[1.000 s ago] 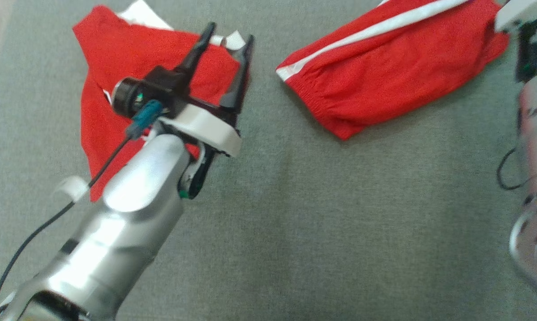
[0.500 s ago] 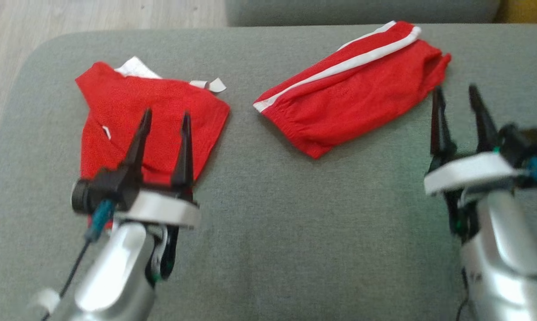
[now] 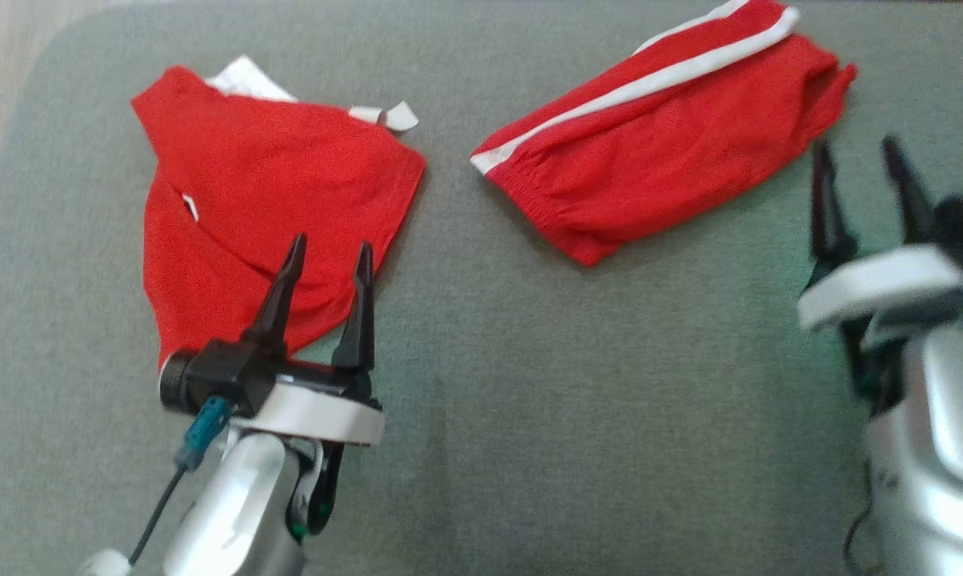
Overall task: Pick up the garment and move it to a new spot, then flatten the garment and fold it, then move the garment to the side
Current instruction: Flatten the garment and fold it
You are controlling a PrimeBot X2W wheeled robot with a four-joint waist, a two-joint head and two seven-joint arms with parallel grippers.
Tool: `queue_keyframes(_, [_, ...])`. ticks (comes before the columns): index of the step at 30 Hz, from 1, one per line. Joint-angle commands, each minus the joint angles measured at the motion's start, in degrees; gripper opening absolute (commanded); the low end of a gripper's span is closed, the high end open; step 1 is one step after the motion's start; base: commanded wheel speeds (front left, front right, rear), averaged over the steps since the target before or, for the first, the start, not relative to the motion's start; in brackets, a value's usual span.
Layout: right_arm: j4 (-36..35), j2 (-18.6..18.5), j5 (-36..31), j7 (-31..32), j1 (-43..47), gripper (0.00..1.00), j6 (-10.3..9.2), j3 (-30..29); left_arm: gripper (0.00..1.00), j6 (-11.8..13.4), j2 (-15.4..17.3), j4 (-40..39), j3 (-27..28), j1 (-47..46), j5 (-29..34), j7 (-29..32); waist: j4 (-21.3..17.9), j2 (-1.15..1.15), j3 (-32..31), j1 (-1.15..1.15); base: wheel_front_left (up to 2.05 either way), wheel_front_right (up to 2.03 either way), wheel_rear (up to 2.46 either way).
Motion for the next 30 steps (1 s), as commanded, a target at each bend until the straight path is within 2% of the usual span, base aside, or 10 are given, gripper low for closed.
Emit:
queue_keyframes(1, [-2.30, -0.85, -1.48, 1.16, -4.36, 1.00, -0.15, 0.33, 1.00, -0.41, 0.34, -1.68, 2.52, -3.04, 0.64, -0.30, 1.66, 0.00, 2.56, -0.01, 0.00, 0.00, 0.00])
queue_keyframes(7, [2.37, -1.55, -7.76, 11.44, -17.39, 1.00, -0.15, -8.28, 1.00, -2.85, -1.80, -1.14, 4.02, -5.52, 2.30, -0.30, 5.05, 0.00, 7.89, -0.01, 0.00, 0.00, 0.00])
queue_keyframes(11, [9.74, -3.52, -12.83, 16.98, -25.70, 1.00, -0.15, -13.59, 1.00, -4.42, -3.04, -0.68, 4.74, -6.85, 3.29, -0.30, 7.26, 0.00, 10.63, -0.01, 0.00, 0.00, 0.00])
queue_keyframes(15, [17.33, -6.25, -18.58, 19.62, -31.83, 1.00, -0.15, -19.15, 1.00, -5.61, -4.07, -0.34, 5.29, -7.93, 4.04, -0.30, 9.33, 0.00, 12.60, -0.01, 0.00, 0.00, 0.00])
queue_keyframes(22, [25.34, -7.03, -27.78, 21.75, -35.69, 1.00, -0.15, -27.28, 1.00, -6.75, -5.03, 0.00, 6.17, -8.87, 4.87, -0.30, 11.04, 0.00, 14.29, -0.01, 0.00, 0.00, 0.00])
queue_keyframes(30, [30.49, -6.44, -33.34, 23.46, -36.78, 1.00, -0.15, -30.38, 1.00, -7.18, -5.31, 0.12, 7.52, -9.16, 5.55, -0.30, 10.46, 0.00, 14.96, -0.01, 0.00, 0.00, 0.00])
